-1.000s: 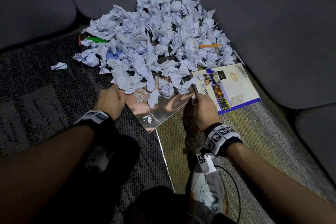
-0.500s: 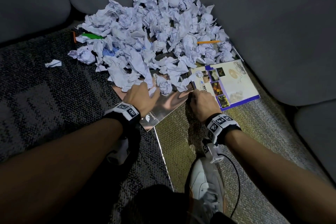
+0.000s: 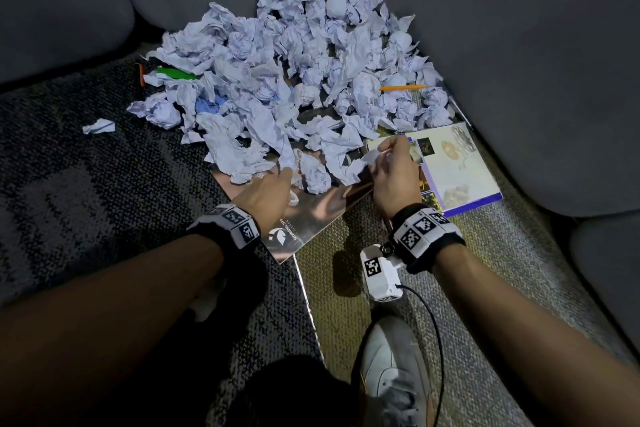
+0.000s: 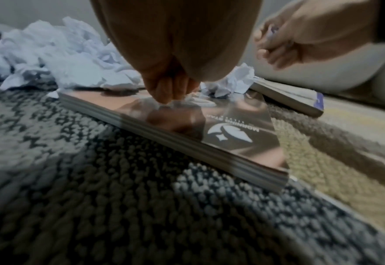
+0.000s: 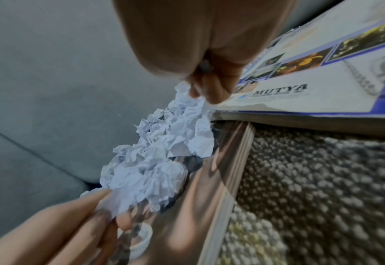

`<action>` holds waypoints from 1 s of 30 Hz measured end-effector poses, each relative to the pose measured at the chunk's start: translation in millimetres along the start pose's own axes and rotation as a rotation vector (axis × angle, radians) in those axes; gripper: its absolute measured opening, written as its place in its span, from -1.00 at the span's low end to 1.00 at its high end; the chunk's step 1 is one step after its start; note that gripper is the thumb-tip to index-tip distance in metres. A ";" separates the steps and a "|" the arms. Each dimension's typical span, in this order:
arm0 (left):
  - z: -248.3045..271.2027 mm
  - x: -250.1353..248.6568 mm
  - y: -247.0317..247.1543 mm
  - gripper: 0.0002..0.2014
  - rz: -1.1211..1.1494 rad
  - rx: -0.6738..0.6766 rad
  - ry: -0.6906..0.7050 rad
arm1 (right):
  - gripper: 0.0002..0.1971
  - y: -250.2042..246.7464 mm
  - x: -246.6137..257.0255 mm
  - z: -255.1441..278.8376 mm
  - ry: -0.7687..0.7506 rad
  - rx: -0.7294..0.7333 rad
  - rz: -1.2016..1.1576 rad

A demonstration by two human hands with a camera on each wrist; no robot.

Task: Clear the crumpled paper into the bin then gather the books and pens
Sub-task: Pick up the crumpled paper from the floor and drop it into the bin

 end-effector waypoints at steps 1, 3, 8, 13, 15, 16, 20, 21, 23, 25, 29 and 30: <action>-0.2 3.5 1.5 -0.88 0.121 0.000 -0.019 | -0.78 -0.3 0.9 -0.4 0.010 0.003 0.008; -1.8 9.1 0.6 -0.85 0.316 -0.079 -0.047 | -0.75 -1.6 3.7 -2.2 0.012 -0.009 0.043; 7.4 2.7 -25.7 -0.92 0.942 -0.112 -0.269 | -0.82 -1.5 8.1 -6.0 0.118 -0.026 0.126; 1.6 -6.2 -36.4 -0.59 1.622 0.046 -0.396 | -0.80 3.9 11.0 1.7 0.101 -0.012 0.135; -1.2 -6.9 -37.8 -0.67 1.636 0.042 -0.413 | -0.80 5.3 11.3 1.7 0.094 -0.008 0.138; -3.0 -5.5 -35.7 -0.66 1.625 0.042 -0.413 | -0.80 5.0 11.9 1.3 0.092 -0.007 0.136; -3.9 1.6 -28.8 -0.71 1.661 0.081 -0.426 | -0.80 2.9 13.4 -1.1 0.091 -0.007 0.144; -2.9 2.4 -27.7 -0.73 1.671 0.100 -0.445 | -0.80 2.4 13.4 -1.4 0.092 -0.008 0.146; -1.5 3.2 -26.2 -0.66 1.665 0.143 -0.465 | -0.81 1.8 13.9 -1.2 0.088 -0.006 0.149; 0.2 1.5 -24.8 -0.59 1.626 0.189 -0.465 | -0.81 1.2 14.4 -0.3 0.081 0.001 0.158; -4.0 1.7 -30.6 -0.77 1.526 0.127 -0.449 | -0.80 1.0 12.2 0.9 0.036 0.026 0.192; -8.9 5.3 -34.9 -0.79 1.409 0.047 -0.431 | -0.76 1.4 12.4 1.4 0.006 0.028 0.224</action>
Point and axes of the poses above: each hand's wrist, its own z-axis away from the middle knuckle, its own y-axis out of the palm, x = y × z, the point moved 2 cm from there along -z, towards the middle knuckle, and after that the axes turned 15 degrees about -z, right-handed, at the moved point
